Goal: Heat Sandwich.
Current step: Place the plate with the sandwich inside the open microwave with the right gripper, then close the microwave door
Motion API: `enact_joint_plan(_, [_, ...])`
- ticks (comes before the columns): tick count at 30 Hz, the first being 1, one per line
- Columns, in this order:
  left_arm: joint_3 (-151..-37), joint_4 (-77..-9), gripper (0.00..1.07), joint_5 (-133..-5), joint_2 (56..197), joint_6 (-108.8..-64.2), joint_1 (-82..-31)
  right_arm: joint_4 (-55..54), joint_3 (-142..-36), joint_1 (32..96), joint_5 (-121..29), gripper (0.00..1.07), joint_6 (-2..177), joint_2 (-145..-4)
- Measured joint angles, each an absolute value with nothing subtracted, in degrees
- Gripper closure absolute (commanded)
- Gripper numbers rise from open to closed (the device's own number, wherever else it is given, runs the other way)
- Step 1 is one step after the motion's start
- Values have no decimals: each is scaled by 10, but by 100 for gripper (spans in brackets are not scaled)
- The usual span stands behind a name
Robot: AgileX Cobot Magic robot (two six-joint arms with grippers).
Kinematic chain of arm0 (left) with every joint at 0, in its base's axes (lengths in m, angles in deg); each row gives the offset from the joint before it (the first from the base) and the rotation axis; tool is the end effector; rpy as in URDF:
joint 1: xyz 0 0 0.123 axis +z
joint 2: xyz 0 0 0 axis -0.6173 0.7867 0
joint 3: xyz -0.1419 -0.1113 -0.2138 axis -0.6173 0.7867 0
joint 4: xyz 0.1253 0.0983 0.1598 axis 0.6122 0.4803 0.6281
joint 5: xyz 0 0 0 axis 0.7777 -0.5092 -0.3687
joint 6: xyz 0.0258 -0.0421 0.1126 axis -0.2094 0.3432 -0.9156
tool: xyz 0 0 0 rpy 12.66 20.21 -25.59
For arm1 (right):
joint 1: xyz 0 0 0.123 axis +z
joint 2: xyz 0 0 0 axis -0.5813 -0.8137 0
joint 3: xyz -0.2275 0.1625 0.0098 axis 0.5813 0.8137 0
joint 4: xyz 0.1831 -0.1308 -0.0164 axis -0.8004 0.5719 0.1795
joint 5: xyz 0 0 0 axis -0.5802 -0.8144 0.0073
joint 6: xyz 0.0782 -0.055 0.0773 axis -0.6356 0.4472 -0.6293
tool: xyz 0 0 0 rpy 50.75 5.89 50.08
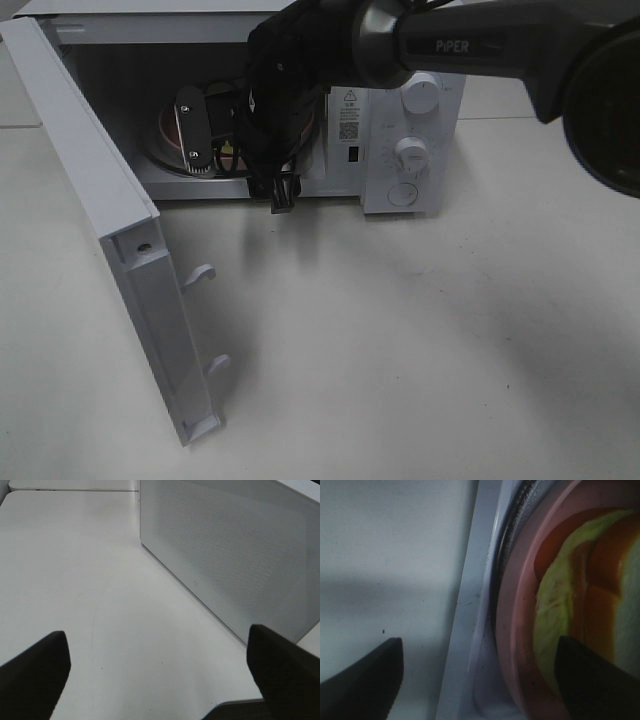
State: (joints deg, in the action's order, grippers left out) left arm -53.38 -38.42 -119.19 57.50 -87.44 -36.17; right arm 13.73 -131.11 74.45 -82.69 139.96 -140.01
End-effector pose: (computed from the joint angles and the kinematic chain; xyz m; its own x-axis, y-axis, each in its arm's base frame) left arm 0.0023 -0.0190 0.2537 -0.4477 -0.0175 -0.8940 0.1041 0.9920 -0.0716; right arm 0.4116 0.3109 0.1484 0.3002 -0.9458 -0.1241 -0.7712 -0.1641 -0.6151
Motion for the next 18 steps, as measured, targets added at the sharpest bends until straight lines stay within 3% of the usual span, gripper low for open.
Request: enact_joint_plan(18, [-534,-384,18,-1192,575,-874,-362,139,-1073,744,-714,31,1400,-1233])
